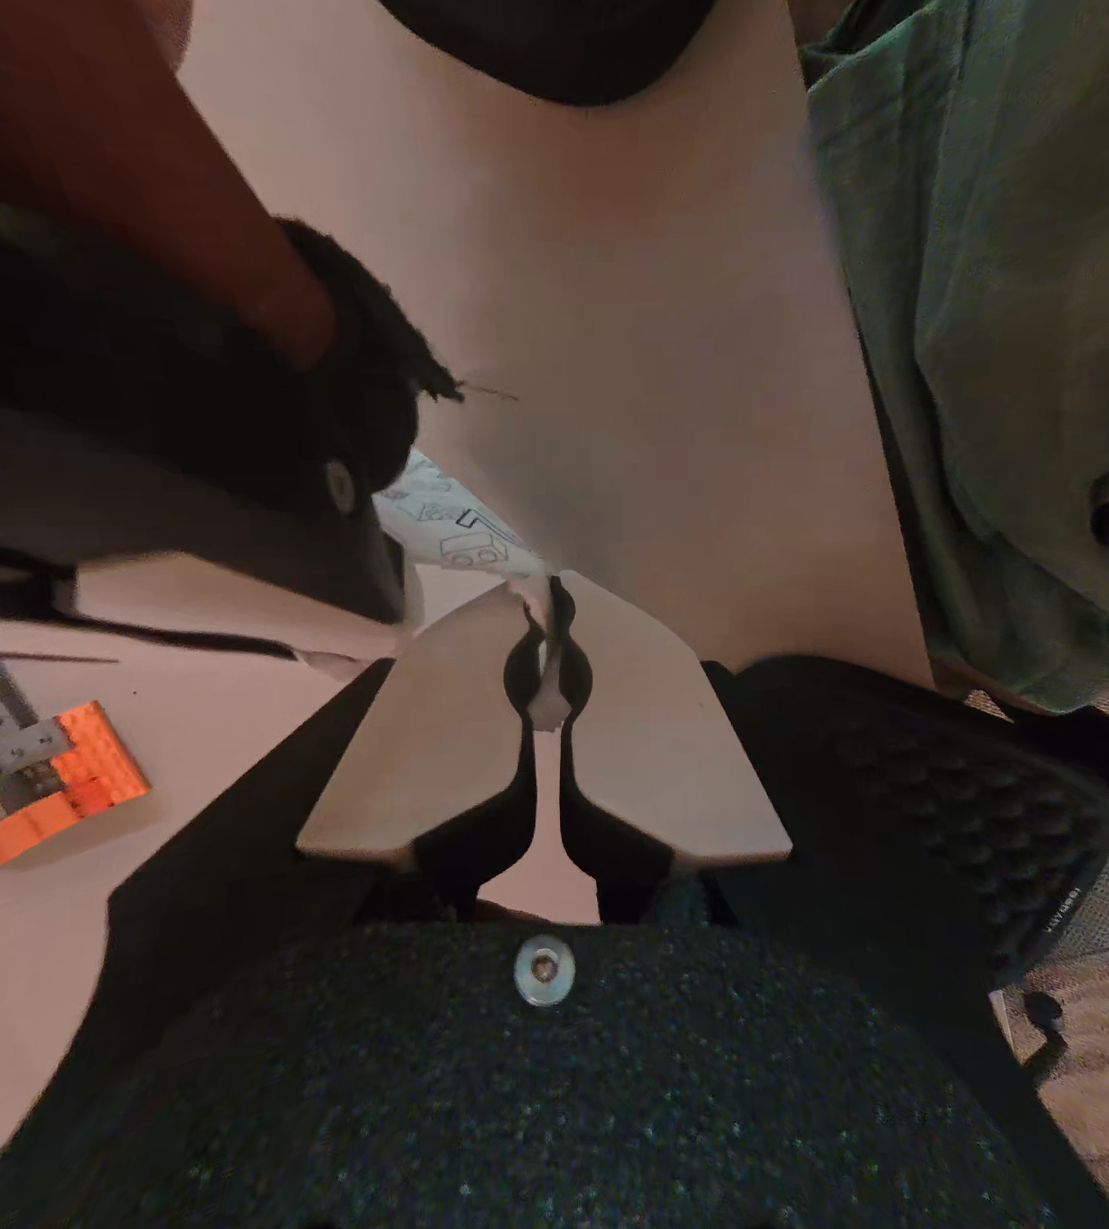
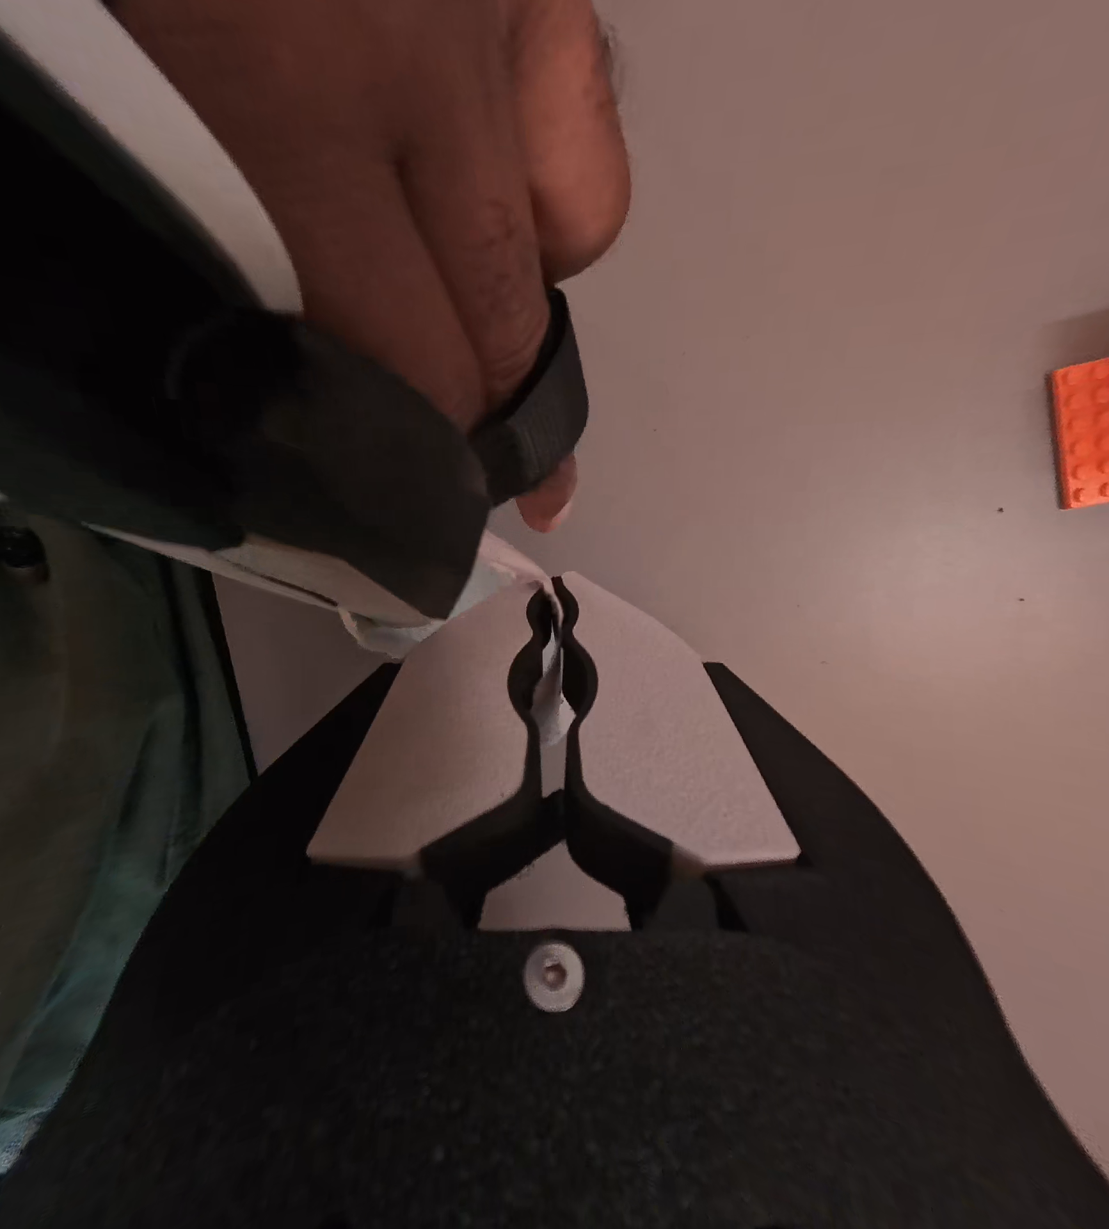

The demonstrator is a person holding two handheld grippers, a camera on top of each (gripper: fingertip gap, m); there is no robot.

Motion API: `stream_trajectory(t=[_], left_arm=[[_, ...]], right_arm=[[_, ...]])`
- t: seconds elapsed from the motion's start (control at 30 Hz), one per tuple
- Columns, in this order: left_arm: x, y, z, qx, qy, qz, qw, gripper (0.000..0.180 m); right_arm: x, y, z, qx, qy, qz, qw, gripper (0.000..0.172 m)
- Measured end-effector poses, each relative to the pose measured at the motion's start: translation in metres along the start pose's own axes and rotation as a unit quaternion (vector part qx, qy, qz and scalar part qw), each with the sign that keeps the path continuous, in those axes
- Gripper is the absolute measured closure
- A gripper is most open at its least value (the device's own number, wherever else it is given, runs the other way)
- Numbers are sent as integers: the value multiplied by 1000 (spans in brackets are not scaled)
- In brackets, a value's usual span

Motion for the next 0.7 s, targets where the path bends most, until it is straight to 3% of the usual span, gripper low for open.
stream_trajectory(t=[0.03,0.47,0.57,0.7], left_arm=[[1,1,-1,1,-9,-4,1000,180],[6,1,-4,-13,-94,-29,995,165],[3,1,-3,-17,-90,-39,995,178],[5,0,0,-28,-86,-44,995,180]], right_arm=[[2,1,1,-3,-1,0,1000,172],[7,8,1,-44,-47,1,998,172],[7,9,1,-43,-47,1,998,172],[8,6,4,-28,-11,21,999,172]])
Point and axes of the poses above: each gripper's, where its closed fingertips meet, x back along the fingers, y out of its underside, z = x × y across the jaws, the point moved 7 cm from there along x, back along the fingers, and after that the axes turned 11 degrees about y, right-handed, at the moved point
